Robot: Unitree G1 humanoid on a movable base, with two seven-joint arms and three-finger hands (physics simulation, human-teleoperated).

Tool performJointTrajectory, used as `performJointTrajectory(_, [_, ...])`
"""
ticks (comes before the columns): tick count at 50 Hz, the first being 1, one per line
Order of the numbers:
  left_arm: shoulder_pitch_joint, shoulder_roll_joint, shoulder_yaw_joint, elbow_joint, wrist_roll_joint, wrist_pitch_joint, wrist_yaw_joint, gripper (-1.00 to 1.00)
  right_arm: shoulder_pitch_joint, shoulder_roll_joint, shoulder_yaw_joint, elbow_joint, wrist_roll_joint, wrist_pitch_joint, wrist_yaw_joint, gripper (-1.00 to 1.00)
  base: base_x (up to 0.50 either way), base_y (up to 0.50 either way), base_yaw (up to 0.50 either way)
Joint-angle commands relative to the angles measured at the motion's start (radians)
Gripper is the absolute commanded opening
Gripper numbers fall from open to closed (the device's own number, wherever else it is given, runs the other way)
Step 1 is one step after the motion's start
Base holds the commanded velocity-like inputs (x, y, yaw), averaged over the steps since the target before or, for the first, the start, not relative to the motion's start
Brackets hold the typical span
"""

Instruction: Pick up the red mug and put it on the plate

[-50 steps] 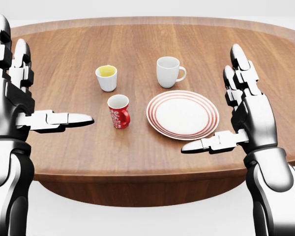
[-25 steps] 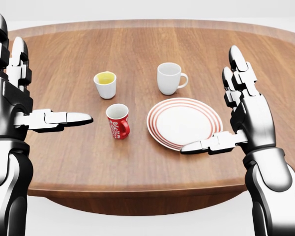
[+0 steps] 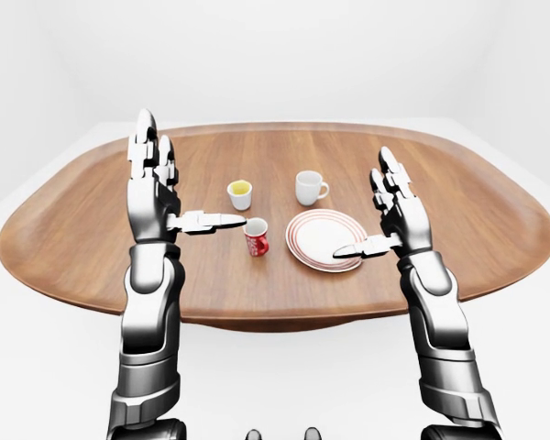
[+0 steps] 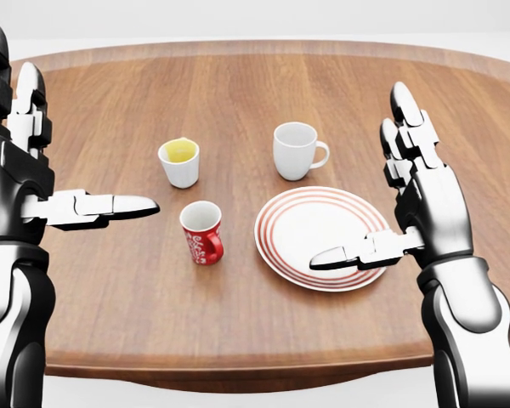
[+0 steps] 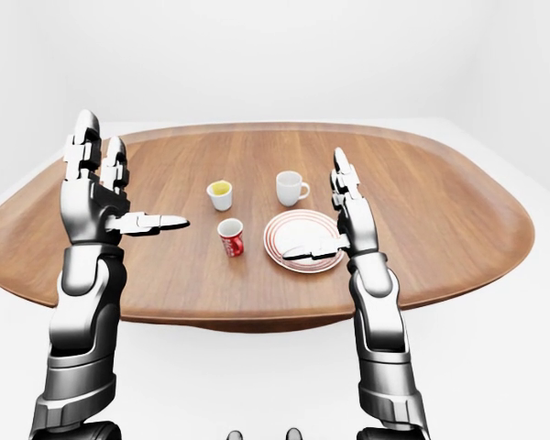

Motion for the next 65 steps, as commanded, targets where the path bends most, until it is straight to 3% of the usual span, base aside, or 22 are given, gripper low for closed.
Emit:
performJointTrajectory(1, [0.003,0.001,0.001,-0.011,-0.002,0.0,0.001,1.0,0.0,0.001,0.002,0.002,-0.002,0.0,0.004,1.0,0.18,0.0,0.0])
performJointTrajectory(65, [0.007,-0.003,-0.005,0.009,0.008,0.0,-0.003,1.0,0.009,0.002,0.006,-0.003,-0.011,0.0,0.023,1.0,0.18,0.0,0.0])
